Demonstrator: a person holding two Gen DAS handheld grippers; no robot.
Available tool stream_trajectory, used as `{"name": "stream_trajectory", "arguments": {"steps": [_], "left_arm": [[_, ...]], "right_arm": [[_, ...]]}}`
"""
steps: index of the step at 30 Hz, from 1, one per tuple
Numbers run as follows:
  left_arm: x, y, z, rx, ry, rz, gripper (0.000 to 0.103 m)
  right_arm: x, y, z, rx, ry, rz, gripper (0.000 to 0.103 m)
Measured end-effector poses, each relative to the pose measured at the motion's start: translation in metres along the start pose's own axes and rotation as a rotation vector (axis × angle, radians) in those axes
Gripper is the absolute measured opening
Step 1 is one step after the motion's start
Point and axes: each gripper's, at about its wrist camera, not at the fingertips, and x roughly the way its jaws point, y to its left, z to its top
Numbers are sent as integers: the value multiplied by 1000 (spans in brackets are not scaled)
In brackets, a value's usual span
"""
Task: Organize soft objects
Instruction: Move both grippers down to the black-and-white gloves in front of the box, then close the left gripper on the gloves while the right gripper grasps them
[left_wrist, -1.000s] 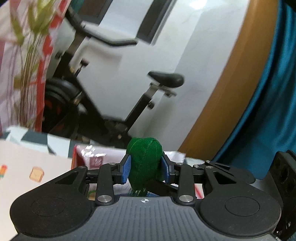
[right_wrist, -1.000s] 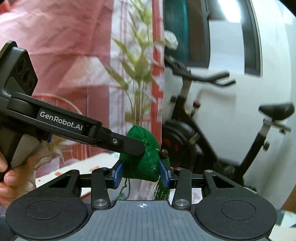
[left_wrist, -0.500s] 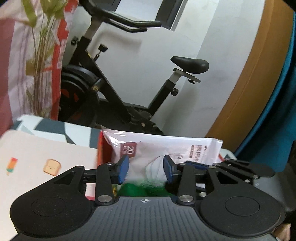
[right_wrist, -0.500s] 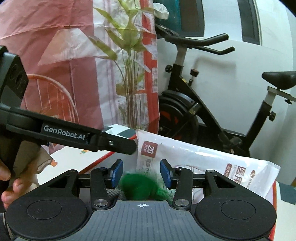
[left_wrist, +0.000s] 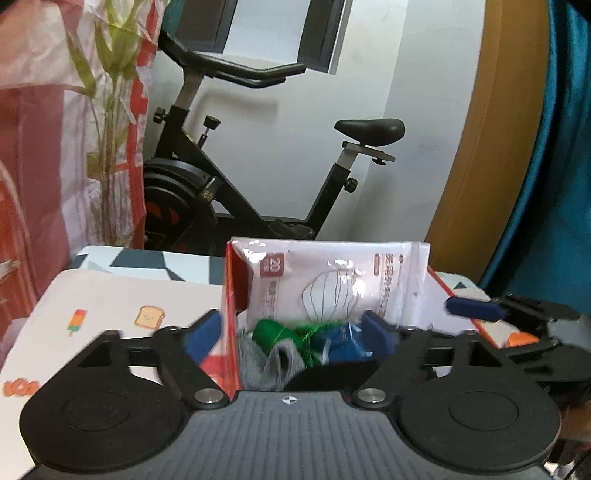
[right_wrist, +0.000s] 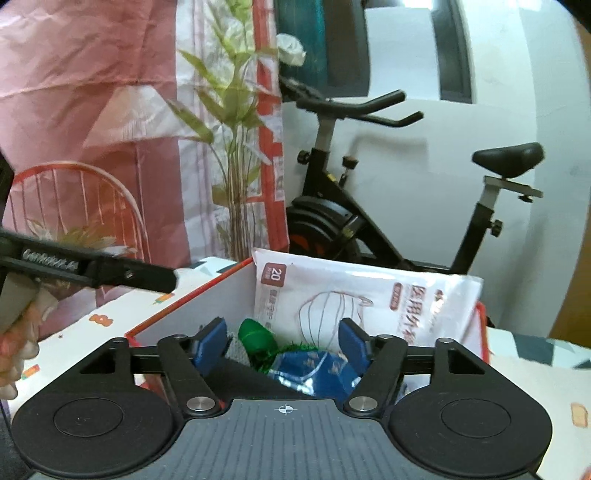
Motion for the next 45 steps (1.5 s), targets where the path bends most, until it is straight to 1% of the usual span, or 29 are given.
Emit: {"name": "stream_trajectory", "arguments": {"steps": [3, 6, 8, 11, 13, 17, 21, 23, 28, 33, 36, 40, 42, 45], "left_arm": [[-19, -5, -16, 22, -19, 21, 96], [-35, -10, -34, 54, -33, 55, 97], [-42, -11, -46, 57, -28, 80, 97], [-49, -9, -62, 36, -5, 103, 97], [-52, -9, -74, 25, 5, 117, 97], [-48, -9, -99, 35, 49, 155, 97], [-40, -10, -122, 33, 98, 159, 97], [-36, -11, -131, 46, 118, 174, 97], [-28, -8, -142, 44, 153, 194, 97], [-20, -5, -153, 45, 182, 225, 99], [-18, -1, -156, 15, 195, 220, 99], [-16, 2, -159, -12, 189, 201, 99], [-16, 2, -160, -6, 183, 204, 99], [-16, 3, -161, -17, 175, 201, 99]], "right_arm": [[-22, 0, -12, 24, -27, -12, 67], [-42, 3, -28, 29, -47, -34, 71], [-49, 5, -37, 32, -50, -47, 71], [-58, 6, -54, 46, -44, -56, 73], [-59, 6, -66, 69, -32, -62, 74], [-53, 5, -96, 135, 32, -72, 74], [-45, 4, -120, 155, 88, -89, 74], [-40, 4, -129, 163, 113, -93, 74], [-27, 8, -141, 154, 151, -108, 74], [-17, 6, -148, 163, 168, -127, 74], [-9, 3, -152, 171, 181, -133, 73], [-5, 2, -155, 163, 198, -128, 71], [-4, 2, -156, 164, 209, -124, 67], [-2, 2, -157, 159, 225, -124, 67]]}}
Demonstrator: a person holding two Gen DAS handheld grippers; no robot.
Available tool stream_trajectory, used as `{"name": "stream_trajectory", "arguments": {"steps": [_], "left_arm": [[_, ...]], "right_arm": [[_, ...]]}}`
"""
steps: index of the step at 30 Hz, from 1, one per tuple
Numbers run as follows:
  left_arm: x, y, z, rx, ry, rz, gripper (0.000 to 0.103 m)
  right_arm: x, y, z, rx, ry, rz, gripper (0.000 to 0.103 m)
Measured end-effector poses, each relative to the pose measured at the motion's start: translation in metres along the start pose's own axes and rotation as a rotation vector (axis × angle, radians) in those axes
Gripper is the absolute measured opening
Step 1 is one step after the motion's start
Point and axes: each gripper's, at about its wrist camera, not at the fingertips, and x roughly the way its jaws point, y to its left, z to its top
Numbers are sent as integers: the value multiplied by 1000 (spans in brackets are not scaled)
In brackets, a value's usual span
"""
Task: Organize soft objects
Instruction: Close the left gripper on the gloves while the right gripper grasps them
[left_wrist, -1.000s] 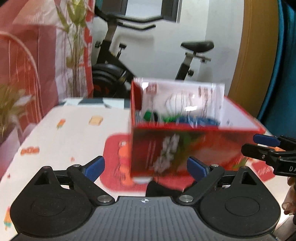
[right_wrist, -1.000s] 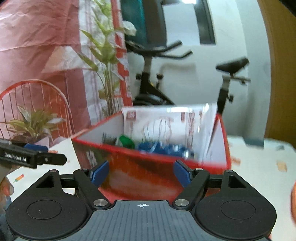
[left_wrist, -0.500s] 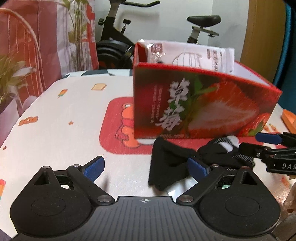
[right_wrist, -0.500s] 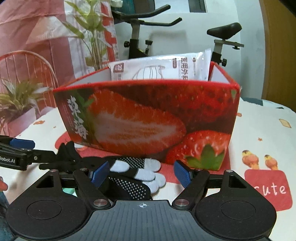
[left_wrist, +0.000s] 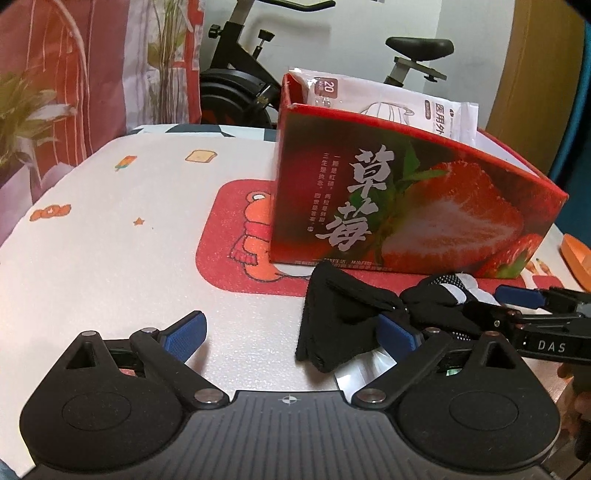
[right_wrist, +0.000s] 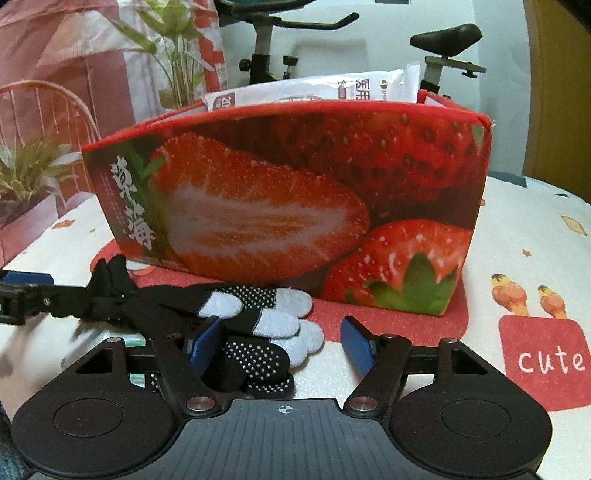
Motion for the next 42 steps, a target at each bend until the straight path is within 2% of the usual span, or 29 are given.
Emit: {"name": "stream_trajectory", "arguments": {"steps": [7, 11, 13, 15, 18, 22, 31, 32, 33, 34, 37, 39, 42], "left_arm": [[3, 9, -1, -55, 5, -23, 99], [4, 13, 0, -76, -3, -48, 93], [6, 14, 1, -94, -4, -77, 84], [10, 13, 4, -102, 3, -102, 70], [17, 8, 8, -88, -1, -120, 58], [27, 5, 8, -87, 10, -132, 58], [23, 6, -1, -69, -21, -158, 52], [23, 7, -1, -68, -22, -158, 46], [24, 6, -1, -67, -24, -159, 34], [23, 7, -1, -64, -26, -161, 30], [23, 4, -3, -53, -25, -191, 24], [22, 2, -5, -39, -26, -189, 13], [21, 2, -6, -37, -27, -175, 13]], "right_arm": [[1, 2, 0, -15, 0, 0, 68], [2, 5, 0, -36, 3, -8, 68], [2, 4, 0, -35, 2, -5, 68], [3, 5, 0, -37, 2, -6, 68], [3, 5, 0, -40, 3, -6, 68], [3, 4, 1, -39, 2, -4, 68], [4, 6, 1, -45, 3, -5, 69], [4, 6, 0, -45, 3, -5, 69], [4, 6, 0, -45, 2, -6, 69], [4, 6, 0, -45, 2, -6, 69], [4, 7, 0, -55, 2, 7, 62], [4, 9, 0, -64, 1, 21, 57], [3, 9, 0, -65, 1, 30, 55]]}}
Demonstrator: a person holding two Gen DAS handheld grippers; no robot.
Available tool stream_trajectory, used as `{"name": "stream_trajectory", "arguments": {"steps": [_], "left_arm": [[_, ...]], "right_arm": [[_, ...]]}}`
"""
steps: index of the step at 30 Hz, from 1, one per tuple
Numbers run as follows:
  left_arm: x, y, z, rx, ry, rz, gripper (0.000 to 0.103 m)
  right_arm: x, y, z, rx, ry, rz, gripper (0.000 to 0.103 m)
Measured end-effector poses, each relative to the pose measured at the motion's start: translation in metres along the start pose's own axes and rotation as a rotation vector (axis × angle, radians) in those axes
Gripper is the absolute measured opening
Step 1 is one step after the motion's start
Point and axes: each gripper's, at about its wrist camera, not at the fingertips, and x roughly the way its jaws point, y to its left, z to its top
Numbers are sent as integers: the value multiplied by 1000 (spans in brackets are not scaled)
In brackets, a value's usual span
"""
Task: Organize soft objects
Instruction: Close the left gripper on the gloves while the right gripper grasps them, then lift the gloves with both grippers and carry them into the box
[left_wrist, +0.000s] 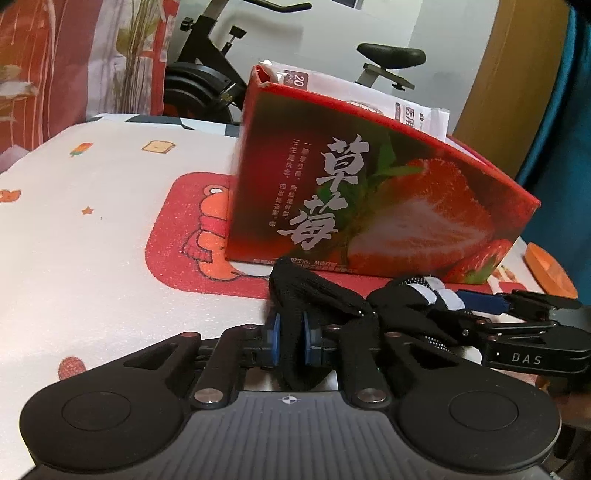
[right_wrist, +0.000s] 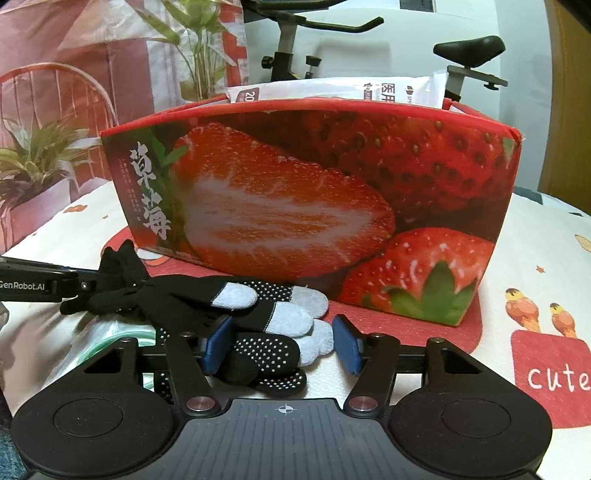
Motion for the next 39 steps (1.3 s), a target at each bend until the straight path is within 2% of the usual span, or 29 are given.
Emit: {"name": "stream_trajectory", "arguments": {"steps": [2, 6, 9, 12, 22, 30, 39], "left_arm": [[0, 3, 0, -13, -1, -6, 13], [-1, 3, -2, -8, -9, -3, 13], [0, 2, -3, 1, -15, 0, 13], [-1, 2, -4, 5, -20, -2, 13], [-9, 1, -5, 6, -38, -5, 10], [-37, -10, -1, 49, -125, -14, 10], [-59, -22, 3, 39, -192, -52, 10]], "right_arm": [[0, 0, 0, 1, -2, 12, 51], [-2, 1, -2, -23, -9, 76, 27], [-3, 2, -2, -26, -8, 104, 18], [-4, 3, -2, -36, -11, 114, 14], [-12, 4, -4, -27, -30, 116, 9], [-40, 3, -2, 22, -100, 142, 9], [-73, 1, 12, 40, -201, 152, 9]]}}
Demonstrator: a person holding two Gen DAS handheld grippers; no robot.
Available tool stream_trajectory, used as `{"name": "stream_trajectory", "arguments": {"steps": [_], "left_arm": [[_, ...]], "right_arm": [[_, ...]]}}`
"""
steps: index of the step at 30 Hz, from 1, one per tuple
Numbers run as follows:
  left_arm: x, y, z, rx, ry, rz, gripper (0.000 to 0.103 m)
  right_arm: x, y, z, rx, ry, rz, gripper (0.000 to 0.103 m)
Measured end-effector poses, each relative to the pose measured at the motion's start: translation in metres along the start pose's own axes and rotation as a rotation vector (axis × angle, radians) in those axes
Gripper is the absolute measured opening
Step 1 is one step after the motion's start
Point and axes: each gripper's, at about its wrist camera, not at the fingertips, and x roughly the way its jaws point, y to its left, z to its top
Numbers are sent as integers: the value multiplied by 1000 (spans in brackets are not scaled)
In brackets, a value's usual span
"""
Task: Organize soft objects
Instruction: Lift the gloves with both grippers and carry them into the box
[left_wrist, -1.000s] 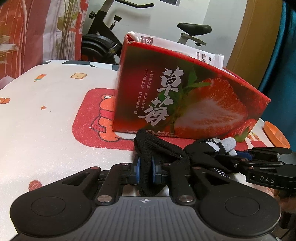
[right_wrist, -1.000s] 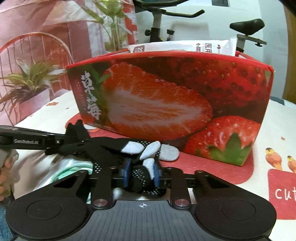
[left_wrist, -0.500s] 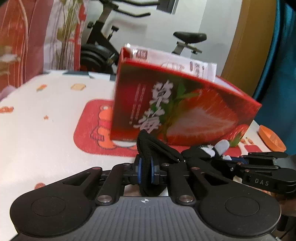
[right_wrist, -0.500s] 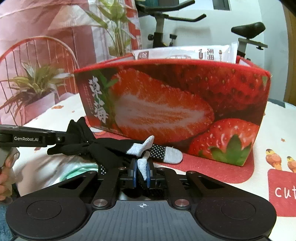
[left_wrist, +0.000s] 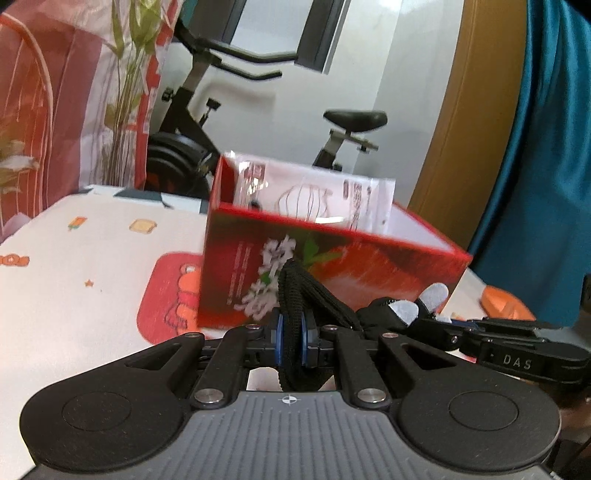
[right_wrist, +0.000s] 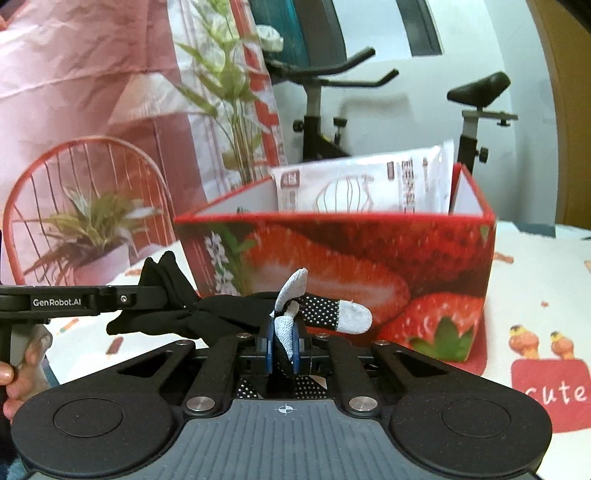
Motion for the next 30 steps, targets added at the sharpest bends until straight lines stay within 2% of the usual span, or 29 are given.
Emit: {"name": "stream_trajectory", "arguments": {"steps": [10, 16, 23, 30], "left_arm": [[-22, -8, 30, 2, -103, -12, 10], [-17, -15, 71, 9, -147, -22, 10], [43, -16, 124, -60, -37, -84, 10], [97, -28, 127, 5, 114, -64, 10]], "right_arm": [[-32, -1, 43, 25, -155, 35, 9], [-27, -12, 91, 16, -223, 5, 9], [9, -44, 127, 5, -205, -105, 9], [49, -70, 110, 92, -66, -164, 9]]}}
